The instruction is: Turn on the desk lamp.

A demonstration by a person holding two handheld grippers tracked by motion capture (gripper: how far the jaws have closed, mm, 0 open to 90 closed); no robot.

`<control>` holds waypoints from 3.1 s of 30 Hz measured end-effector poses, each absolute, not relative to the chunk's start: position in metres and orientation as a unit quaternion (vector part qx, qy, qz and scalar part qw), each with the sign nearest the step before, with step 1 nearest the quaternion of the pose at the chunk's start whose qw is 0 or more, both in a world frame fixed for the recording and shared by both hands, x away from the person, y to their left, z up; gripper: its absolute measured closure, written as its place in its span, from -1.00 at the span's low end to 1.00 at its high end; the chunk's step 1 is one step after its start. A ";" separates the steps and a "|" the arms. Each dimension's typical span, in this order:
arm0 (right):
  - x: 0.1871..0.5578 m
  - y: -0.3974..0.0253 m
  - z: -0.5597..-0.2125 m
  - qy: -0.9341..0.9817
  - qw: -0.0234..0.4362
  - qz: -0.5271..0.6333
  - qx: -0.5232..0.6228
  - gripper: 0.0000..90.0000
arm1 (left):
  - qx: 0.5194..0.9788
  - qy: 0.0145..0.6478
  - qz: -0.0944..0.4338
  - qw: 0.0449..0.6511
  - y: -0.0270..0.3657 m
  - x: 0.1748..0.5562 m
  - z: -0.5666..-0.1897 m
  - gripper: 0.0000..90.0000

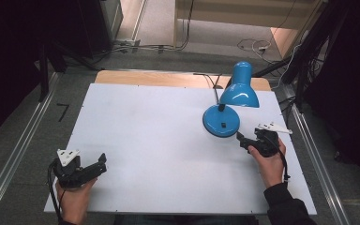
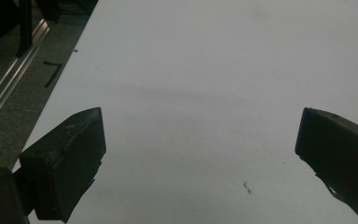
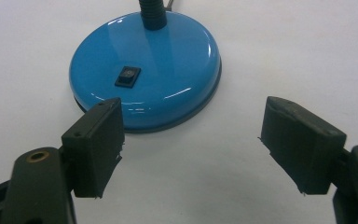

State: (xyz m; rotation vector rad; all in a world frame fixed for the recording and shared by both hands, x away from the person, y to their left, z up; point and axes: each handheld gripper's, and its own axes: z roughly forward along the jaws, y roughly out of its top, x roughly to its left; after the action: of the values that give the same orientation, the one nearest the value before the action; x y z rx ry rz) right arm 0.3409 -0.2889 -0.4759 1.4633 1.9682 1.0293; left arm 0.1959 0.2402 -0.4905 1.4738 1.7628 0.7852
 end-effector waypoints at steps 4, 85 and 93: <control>0.342 -0.287 -0.476 0.719 0.236 0.377 0.534 -0.56 | 0.568 0.680 0.303 0.349 0.240 0.196 -0.491 -0.95; 0.376 -0.245 -0.487 0.726 0.244 0.388 0.513 0.95 | 0.570 0.679 0.302 0.351 0.241 0.196 -0.491 -0.93; 0.382 -0.239 -0.490 0.731 0.236 0.387 0.510 0.95 | 0.570 0.679 0.300 0.351 0.241 0.196 -0.491 -0.93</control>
State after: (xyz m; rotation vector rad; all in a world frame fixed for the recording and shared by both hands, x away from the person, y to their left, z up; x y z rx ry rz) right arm 0.3815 -0.2387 -0.4898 1.3984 2.0053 1.0606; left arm 0.1965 0.2411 -0.4912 1.4763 1.7584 0.7767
